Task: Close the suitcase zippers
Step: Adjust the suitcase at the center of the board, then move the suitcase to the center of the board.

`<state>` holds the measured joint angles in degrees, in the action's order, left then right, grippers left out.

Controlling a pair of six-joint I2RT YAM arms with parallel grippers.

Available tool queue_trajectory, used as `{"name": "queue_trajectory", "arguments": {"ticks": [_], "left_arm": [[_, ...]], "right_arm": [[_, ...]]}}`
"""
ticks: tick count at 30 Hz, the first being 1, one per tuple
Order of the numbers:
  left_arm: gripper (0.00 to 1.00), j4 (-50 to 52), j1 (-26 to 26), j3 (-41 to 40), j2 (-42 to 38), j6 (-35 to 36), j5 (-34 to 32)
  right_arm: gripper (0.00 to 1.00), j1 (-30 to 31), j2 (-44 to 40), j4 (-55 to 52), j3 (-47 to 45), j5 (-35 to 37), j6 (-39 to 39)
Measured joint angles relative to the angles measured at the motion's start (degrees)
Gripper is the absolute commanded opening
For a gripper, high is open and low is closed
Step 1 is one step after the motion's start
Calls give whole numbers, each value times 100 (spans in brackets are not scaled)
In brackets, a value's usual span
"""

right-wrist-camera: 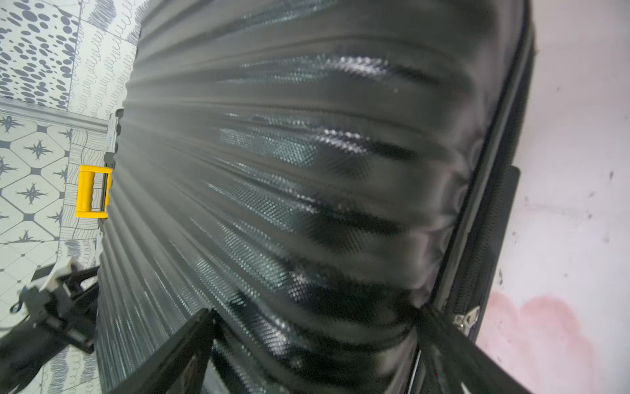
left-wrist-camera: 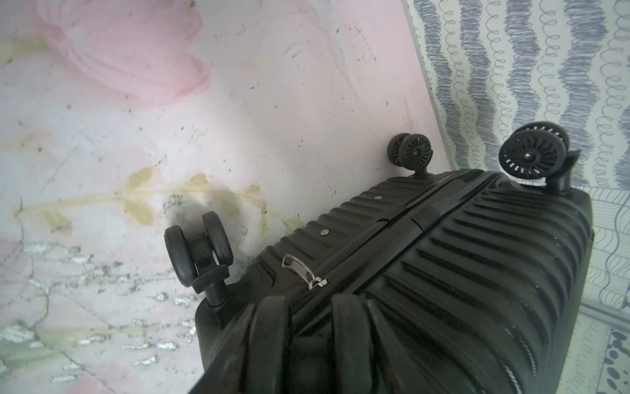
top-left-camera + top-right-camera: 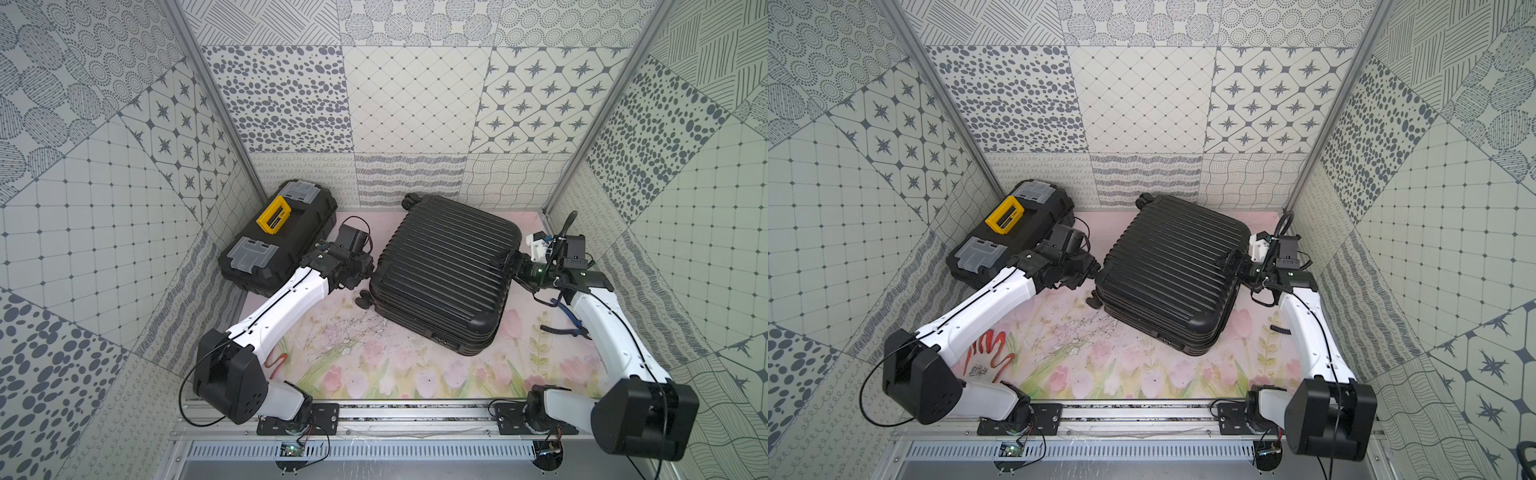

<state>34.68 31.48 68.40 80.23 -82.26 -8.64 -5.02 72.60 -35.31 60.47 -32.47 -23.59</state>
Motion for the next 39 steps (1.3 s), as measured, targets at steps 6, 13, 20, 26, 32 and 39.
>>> {"name": "queue_trajectory", "arguments": {"ticks": [6, 13, 20, 26, 32, 39], "left_arm": [[51, -20, 492, -293, -282, -1032, -444], [99, 520, 614, -260, -522, -632, -144], [99, 1191, 632, 188, -1095, 1316, -529], [91, 1598, 632, 361, -1493, 5104, -433], [63, 2559, 146, 1010, -1121, 8732, 286], [80, 2798, -367, 1167, -673, 11978, 1086]], "right_arm": [[92, -74, 629, 2, 549, -70, 546], [95, -63, 579, -326, 719, -103, 977], [98, -234, -37, -664, 737, -319, 1537], [97, -262, -79, -929, 887, -533, 2081], [98, -264, 133, -1209, 1003, -566, 2758], [97, -374, 258, -1327, 1082, -715, 3314]]}}
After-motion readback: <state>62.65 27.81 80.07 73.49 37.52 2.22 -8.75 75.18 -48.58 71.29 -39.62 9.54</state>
